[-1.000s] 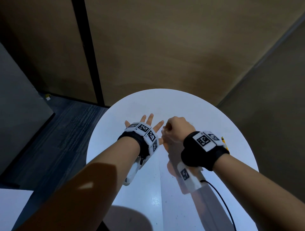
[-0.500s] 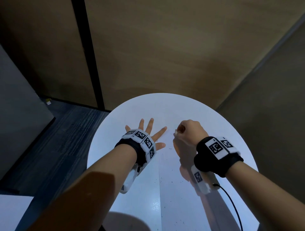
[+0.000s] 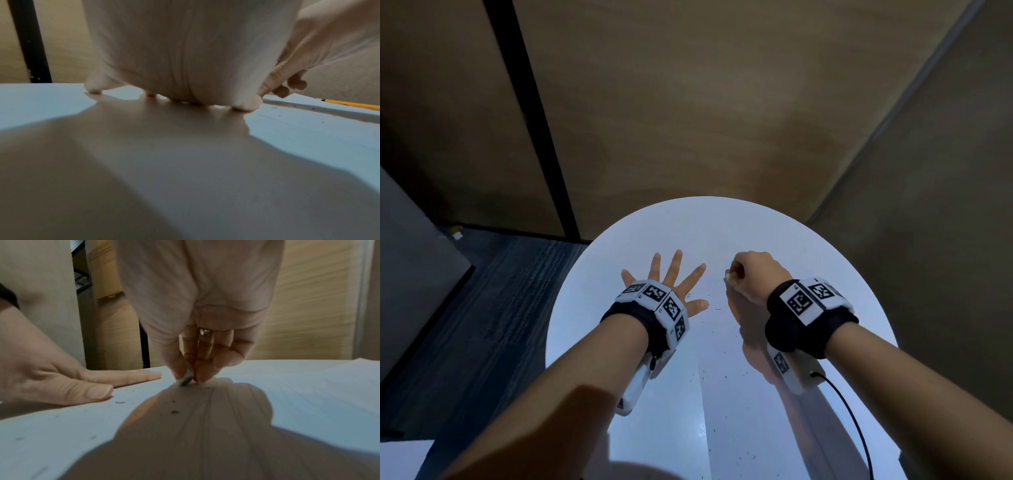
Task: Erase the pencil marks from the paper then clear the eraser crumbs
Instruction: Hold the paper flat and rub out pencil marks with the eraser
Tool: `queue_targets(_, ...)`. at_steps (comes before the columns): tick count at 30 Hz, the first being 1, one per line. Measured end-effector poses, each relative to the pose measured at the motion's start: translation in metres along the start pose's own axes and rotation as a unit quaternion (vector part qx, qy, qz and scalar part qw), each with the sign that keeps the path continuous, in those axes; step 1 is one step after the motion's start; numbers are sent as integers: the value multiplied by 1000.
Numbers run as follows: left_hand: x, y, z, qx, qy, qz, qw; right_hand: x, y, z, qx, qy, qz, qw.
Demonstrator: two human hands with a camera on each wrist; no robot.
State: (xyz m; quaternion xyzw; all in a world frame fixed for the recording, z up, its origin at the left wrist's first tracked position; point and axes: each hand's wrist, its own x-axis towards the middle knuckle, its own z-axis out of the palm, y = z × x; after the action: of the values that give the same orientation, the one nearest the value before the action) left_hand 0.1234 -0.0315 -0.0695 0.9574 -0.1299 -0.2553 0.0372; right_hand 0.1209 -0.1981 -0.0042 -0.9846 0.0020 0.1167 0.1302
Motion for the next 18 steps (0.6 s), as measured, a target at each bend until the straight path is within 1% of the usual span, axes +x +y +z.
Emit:
queue_targets(3, -1, 1, -1, -3, -1, -4, 1000, -1, -5, 0, 3, 6, -9, 1000)
queue_targets(8, -3, 2, -3, -2, -3, -6, 1000, 3, -24, 0, 42, 12, -40, 998)
queue_targets(12, -8, 4, -7, 21, -9, 12, 1000, 5, -36, 9, 40, -12, -38, 998)
queue_targets(14, -10, 5, -12, -11, -14, 5, 1000, 4, -38, 12, 25, -19, -41, 999)
queue_targets(18, -7, 7, -12, -24, -15, 0, 1000, 5, -35, 10, 9, 5, -19, 1000)
